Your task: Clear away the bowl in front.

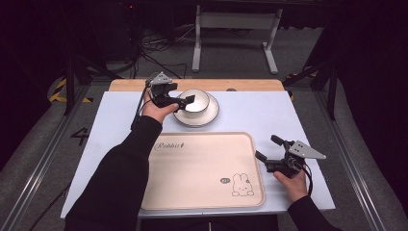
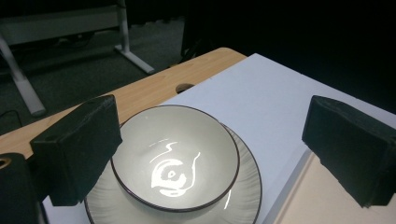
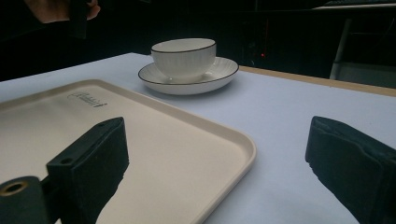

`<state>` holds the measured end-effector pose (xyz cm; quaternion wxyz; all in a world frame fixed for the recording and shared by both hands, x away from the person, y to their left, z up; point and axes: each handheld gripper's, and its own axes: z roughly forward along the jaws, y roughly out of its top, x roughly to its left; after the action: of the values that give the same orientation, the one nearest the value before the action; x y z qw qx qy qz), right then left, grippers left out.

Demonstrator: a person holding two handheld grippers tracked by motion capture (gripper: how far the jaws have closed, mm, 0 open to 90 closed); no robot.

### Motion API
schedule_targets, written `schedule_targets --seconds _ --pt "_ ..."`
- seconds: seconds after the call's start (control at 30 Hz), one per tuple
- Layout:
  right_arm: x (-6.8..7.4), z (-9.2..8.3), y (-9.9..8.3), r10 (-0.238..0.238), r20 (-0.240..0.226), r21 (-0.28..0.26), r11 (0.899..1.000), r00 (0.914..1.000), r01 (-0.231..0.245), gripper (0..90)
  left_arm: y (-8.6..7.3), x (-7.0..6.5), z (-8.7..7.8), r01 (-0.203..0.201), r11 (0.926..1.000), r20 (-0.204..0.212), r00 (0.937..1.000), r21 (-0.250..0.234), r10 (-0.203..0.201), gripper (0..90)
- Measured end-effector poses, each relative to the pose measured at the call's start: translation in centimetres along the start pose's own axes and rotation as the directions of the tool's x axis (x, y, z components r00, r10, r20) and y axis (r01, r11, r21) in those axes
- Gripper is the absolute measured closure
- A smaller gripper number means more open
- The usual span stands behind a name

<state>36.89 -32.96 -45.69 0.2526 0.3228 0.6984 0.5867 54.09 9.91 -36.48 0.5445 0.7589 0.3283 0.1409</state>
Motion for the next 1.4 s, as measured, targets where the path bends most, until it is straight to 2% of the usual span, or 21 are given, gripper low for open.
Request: schedule_targets --seconds 0.17,0.23,0.3,0.47,0.53,0.63,0.67,0.77,0.8,0.83,0.9,0.97,1.0,1.03,1.07,1.17,1.2,1.3,1.4 --pt "0.0 0.0 0.0 -0.002 0.002 -0.003 1.0 1.0 0.002 6.2 0.2 0.6 1.1 0.011 0.9997 -0.019 0.9998 0.024 -0.01 5.3" --pt "0.0 0.0 0.0 -0.005 0.004 -0.003 1.0 1.0 0.005 6.2 0.2 0.7 1.5 -0.028 0.9987 -0.045 0.9986 0.043 0.03 10.8" --pt "0.1 0.0 0.0 -0.011 0.006 -0.002 1.0 0.9999 0.011 6.2 0.2 0.7 1.8 -0.039 0.9984 -0.054 0.9977 0.042 0.041 12.9" --pt "0.1 0.0 0.0 -0.012 0.005 -0.003 1.0 0.9999 0.012 6.2 0.1 1.2 2.5 -0.024 0.9981 -0.046 0.9986 0.057 0.026 14.3" --pt "0.1 0.0 0.0 -0.012 0.006 -0.004 1.0 0.9999 0.012 6.1 -0.1 1.6 2.8 0.0 0.9987 -0.042 0.9991 0.052 0.002 14.9" --pt "0.1 0.0 0.0 -0.012 0.007 -0.004 1.0 0.9999 0.012 5.9 -0.2 2.0 2.9 0.016 0.9983 -0.045 0.9989 0.056 -0.014 20.0" --pt "0.1 0.0 0.0 -0.013 0.008 -0.004 1.0 0.9999 0.013 5.9 -0.5 2.2 3.2 0.044 0.9968 -0.041 0.9983 0.066 -0.042 21.8" --pt "0.2 0.0 0.0 -0.018 0.009 -0.002 1.0 0.9998 0.018 6.0 -0.7 2.5 3.5 0.053 0.9954 -0.046 0.9977 0.079 -0.05 23.7" --pt "0.2 0.0 0.0 -0.019 0.008 -0.002 1.0 0.9998 0.019 5.9 -0.8 2.5 3.6 0.057 0.9943 -0.049 0.9974 0.09 -0.053 23.9" --pt "0.2 0.0 0.0 -0.018 0.009 -0.003 1.0 0.9998 0.018 5.9 -0.9 2.7 3.7 0.046 0.9917 -0.065 0.9972 0.12 -0.039 25.1" --pt "0.2 0.0 0.0 -0.018 0.009 -0.003 1.0 0.9998 0.018 5.9 -1.0 2.8 3.8 0.05 0.9902 -0.076 0.9963 0.13 -0.04 26.5" --pt "0.2 0.0 0.0 -0.019 0.008 -0.003 1.0 0.9998 0.019 6.0 -1.2 3.1 3.9 0.075 0.9869 -0.091 0.9939 0.143 -0.062 28.3" --pt "0.2 0.0 0.0 -0.019 0.009 -0.002 1.0 0.9998 0.019 5.9 -1.3 3.3 4.1 0.13 0.9782 -0.067 0.9904 0.161 -0.121 31.6" --pt "0.2 0.0 0.0 -0.019 0.009 -0.003 1.0 0.9998 0.019 5.9 -1.4 3.5 4.2 0.144 0.9749 -0.072 0.9884 0.17 -0.134 31.3" --pt "0.2 0.0 0.0 -0.019 0.009 -0.003 1.0 0.9998 0.019 6.0 -1.6 3.6 4.3 0.138 0.9741 -0.096 0.9879 0.179 -0.122 32.3" --pt "0.2 0.0 0.0 -0.02 0.009 -0.002 1.0 0.9998 0.02 5.9 -1.7 3.8 4.4 0.138 0.9738 -0.098 0.9877 0.181 -0.122 32.6" --pt "0.2 0.0 0.0 -0.02 0.009 -0.002 1.0 0.9998 0.02 6.0 -1.9 3.9 4.6 0.148 0.9721 -0.096 0.9865 0.181 -0.133 32.1" --pt "0.2 0.0 0.0 -0.02 0.008 -0.002 1.0 0.9998 0.02 6.0 -2.0 4.0 4.9 0.14 0.9712 -0.109 0.9867 0.193 -0.121 30.6" --pt "0.2 0.0 0.0 -0.018 0.008 -0.003 1.0 0.9998 0.018 6.0 -2.3 4.1 5.4 0.19 0.9558 -0.114 0.9792 0.224 -0.168 24.3"
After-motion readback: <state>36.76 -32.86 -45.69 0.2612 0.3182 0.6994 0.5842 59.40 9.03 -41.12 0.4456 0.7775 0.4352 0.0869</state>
